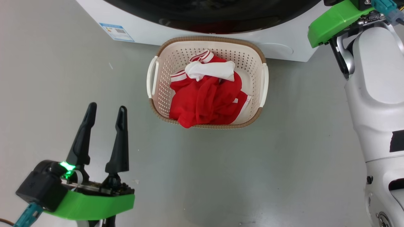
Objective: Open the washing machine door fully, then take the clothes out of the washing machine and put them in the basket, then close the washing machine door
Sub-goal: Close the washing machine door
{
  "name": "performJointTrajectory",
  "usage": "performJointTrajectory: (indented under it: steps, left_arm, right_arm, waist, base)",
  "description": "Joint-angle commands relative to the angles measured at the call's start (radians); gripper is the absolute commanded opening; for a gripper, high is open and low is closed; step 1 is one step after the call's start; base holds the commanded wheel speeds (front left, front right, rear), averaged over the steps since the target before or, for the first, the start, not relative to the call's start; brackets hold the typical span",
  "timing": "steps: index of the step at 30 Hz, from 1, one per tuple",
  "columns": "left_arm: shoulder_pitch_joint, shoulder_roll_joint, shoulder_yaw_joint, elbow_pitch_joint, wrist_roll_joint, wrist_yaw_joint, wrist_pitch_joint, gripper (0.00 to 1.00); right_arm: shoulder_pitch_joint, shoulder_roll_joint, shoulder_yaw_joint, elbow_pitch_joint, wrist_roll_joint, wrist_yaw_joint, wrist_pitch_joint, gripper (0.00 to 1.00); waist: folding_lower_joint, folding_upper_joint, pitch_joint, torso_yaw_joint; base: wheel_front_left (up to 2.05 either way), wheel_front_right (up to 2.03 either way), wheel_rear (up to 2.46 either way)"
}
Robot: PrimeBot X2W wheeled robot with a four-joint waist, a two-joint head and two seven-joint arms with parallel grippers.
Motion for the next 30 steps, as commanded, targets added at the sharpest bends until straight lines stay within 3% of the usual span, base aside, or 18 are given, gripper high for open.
performJointTrajectory:
  steps: [1,4,5,6,10,12,13,14,30]
  left_arm:
    - [-0.005,0.021,0.036,-0.017,0.0,-0.006,-0.005,1.0]
    - [-0.006,0.021,0.042,-0.012,0.005,-0.006,-0.005,1.0]
    - [-0.006,0.02,0.041,-0.012,0.005,-0.006,-0.005,1.0]
    - [-0.005,0.02,0.038,-0.015,0.005,-0.006,-0.005,1.0]
    - [-0.002,0.024,0.027,-0.022,0.01,-0.006,-0.005,1.0]
    - [0.001,0.024,0.025,-0.027,0.013,-0.006,-0.005,1.0]
    - [0.003,0.023,0.025,-0.028,0.013,-0.006,-0.005,1.0]
    - [0.006,0.023,0.027,-0.028,0.015,-0.006,-0.005,1.0]
    - [0.039,0.014,0.059,0.005,0.038,-0.006,-0.005,1.0]
  right_arm:
    - [-0.031,0.001,-0.003,-0.042,0.028,-0.011,0.002,0.0]
    - [-0.005,0.001,0.009,-0.056,0.059,-0.011,0.002,0.03]
    - [0.007,0.001,0.015,-0.062,0.072,-0.011,0.002,0.11]
    - [0.032,0.001,0.031,-0.077,0.097,-0.011,0.002,0.26]
    - [0.099,0.001,0.063,-0.124,0.137,-0.011,0.002,0.46]
    - [0.14,0.001,0.074,-0.151,0.15,-0.011,0.002,0.72]
    - [0.162,0.001,0.081,-0.165,0.158,-0.011,0.002,0.93]
    - [0.184,0.001,0.087,-0.179,0.166,-0.011,0.002,1.0]
    - [0.54,0.001,0.15,-0.446,0.261,-0.011,0.002,1.0]
  waist:
    - [0.0,0.0,-0.004,-0.005]
    - [0.0,0.0,-0.012,-0.014]
    - [0.0,0.0,-0.015,-0.018]
    - [0.0,0.0,-0.021,-0.026]
    - [0.0,0.0,-0.031,-0.046]
    - [0.0,0.0,-0.038,-0.055]
    - [0.0,0.0,-0.043,-0.06]
    - [0.0,0.0,-0.047,-0.066]
    - [0.0,0.0,-0.118,-0.165]
  base:
    - [0.0,0.0,0.0]
    - [0.0,0.0,0.0]
    - [0.0,0.0,0.0]
    - [0.0,0.0,0.0]
    - [0.0,0.0,0.0]
    - [0.0,0.0,0.0]
    - [0.0,0.0,0.0]
    - [0.0,0.0,0.0]
    - [0.0,0.0,0.0]
